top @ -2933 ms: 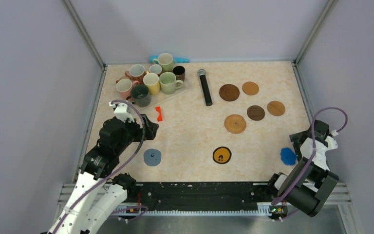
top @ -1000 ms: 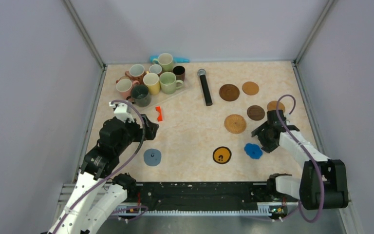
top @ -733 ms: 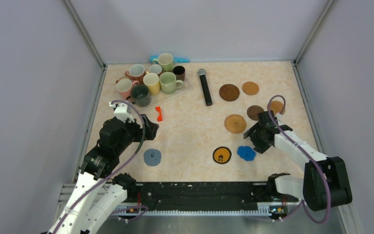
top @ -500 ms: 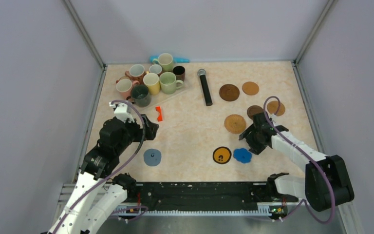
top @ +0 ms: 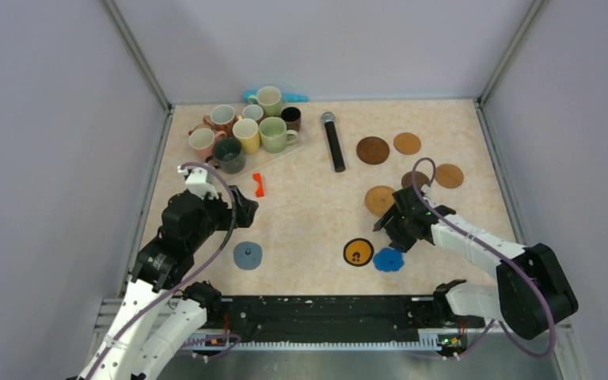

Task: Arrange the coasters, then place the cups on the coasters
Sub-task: Move the coaster to the center of the board.

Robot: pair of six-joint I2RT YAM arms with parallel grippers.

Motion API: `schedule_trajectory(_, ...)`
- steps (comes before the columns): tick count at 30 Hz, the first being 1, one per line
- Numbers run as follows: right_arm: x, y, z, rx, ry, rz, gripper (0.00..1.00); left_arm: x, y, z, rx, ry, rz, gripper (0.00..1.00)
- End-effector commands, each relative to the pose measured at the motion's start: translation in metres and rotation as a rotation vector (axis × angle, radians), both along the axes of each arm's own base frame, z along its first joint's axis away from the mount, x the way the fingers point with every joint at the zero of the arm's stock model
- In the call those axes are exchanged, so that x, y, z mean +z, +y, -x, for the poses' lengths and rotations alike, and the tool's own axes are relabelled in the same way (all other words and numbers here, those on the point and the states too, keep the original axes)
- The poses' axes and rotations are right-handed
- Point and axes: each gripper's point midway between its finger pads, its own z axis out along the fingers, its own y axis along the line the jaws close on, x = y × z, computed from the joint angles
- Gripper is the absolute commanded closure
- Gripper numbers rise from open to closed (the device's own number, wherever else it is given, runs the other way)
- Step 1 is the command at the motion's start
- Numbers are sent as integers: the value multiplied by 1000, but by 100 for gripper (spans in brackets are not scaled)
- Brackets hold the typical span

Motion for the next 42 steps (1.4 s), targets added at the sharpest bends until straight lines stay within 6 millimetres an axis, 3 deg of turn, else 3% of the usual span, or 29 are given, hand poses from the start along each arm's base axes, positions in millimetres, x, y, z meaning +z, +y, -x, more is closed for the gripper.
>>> schedule_trajectory(1, -27, 4, 32, 61, 113, 42, 36, 8, -4, -4, -9, -39, 17, 4)
schedule_trajectory(11, -26, 47, 35, 165, 114, 15, 36, 9, -3, -4, -7, -40, 17, 4)
schedule_trajectory(22, -25, 124, 41, 327, 111, -37, 36, 9, -2, -4, -3, -41, 16, 4)
schedule_trajectory(26, -27, 140, 41, 394, 123, -37, 36, 8, -2, -4, -3, -40, 15, 4)
schedule_trajectory(33, -8, 116, 30, 354, 62, 63, 33, 10, -2, -3, -6, -46, 17, 4)
schedule_trajectory(42, 15, 44, 29, 186, 48, 200, 20, 11, -3, -2, -8, -50, 20, 4)
